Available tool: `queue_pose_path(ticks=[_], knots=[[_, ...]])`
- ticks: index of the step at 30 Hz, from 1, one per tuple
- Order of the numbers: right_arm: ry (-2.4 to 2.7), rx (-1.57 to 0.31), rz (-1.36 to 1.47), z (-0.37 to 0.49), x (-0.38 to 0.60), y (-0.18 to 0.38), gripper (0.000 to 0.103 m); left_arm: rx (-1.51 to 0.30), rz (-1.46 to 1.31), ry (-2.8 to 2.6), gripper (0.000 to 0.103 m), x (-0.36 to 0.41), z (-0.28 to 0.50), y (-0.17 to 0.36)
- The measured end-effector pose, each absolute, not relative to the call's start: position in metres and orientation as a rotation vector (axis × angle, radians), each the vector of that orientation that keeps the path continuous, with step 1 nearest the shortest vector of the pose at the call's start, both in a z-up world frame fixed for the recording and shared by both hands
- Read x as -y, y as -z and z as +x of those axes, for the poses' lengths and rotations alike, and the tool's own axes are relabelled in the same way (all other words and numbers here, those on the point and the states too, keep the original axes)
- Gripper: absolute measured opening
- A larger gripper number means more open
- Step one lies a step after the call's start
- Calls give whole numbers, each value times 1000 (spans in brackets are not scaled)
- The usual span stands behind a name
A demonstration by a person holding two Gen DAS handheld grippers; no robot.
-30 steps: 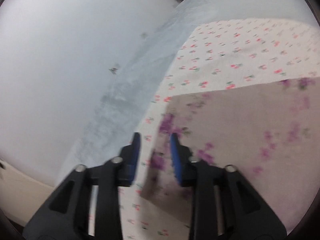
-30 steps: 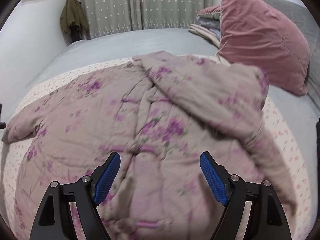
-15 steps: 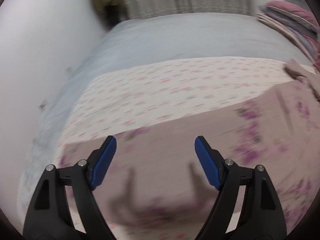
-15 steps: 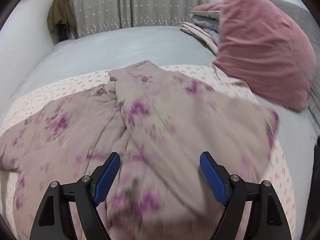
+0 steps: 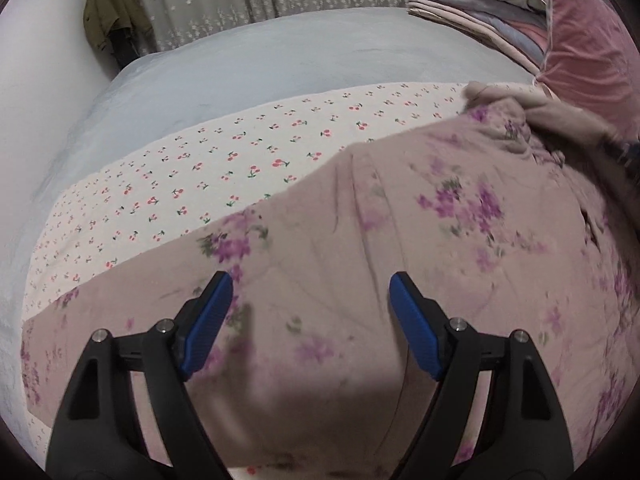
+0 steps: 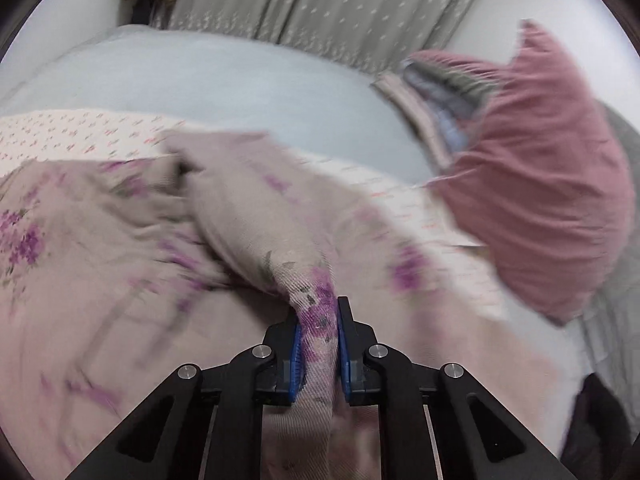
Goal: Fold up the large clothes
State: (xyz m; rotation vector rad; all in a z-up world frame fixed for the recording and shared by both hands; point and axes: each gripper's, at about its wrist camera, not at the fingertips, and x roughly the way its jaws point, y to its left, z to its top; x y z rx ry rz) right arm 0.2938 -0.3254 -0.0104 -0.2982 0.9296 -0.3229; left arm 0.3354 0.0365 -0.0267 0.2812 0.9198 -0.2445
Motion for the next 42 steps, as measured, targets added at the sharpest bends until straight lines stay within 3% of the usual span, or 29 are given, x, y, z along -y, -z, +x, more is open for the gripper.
queue_pose_path(ticks=[8, 14, 17, 20, 21, 26, 33, 39, 40, 41, 42], knots=[[612, -925, -342, 174, 461, -80, 13, -931, 291, 239, 81, -50, 325, 13], [545, -1245, -288, 95, 542, -67, 22, -961, 300, 238, 81, -46, 336, 17], [381, -1215, -125, 59, 555, -96, 42, -966, 319, 258, 81, -42, 348, 20], [263, -1087, -56, 40, 553, -135, 83, -953, 345, 274, 81, -37, 363, 20], [234, -1036, -58, 40, 549, -146, 86, -949, 346, 285, 81, -35, 370, 20], [96, -903, -94, 117, 514, -155, 86, -932, 293, 352, 81, -16, 398, 22], [-48, -1051, -52, 282, 466, -31, 86, -997, 203, 500, 81, 18, 441, 51], [45, -1166, -15, 342, 485, 57, 86, -1054, 124, 592, 80, 24, 454, 68], [38, -1172, 41, 345, 491, 66, 86, -1049, 91, 595, 77, 21, 453, 67], [39, -1152, 74, 342, 492, 69, 84, -1049, 64, 596, 66, 19, 449, 67], [29, -1120, 86, 338, 490, 68, 74, -1045, 55, 582, 53, 16, 445, 66]])
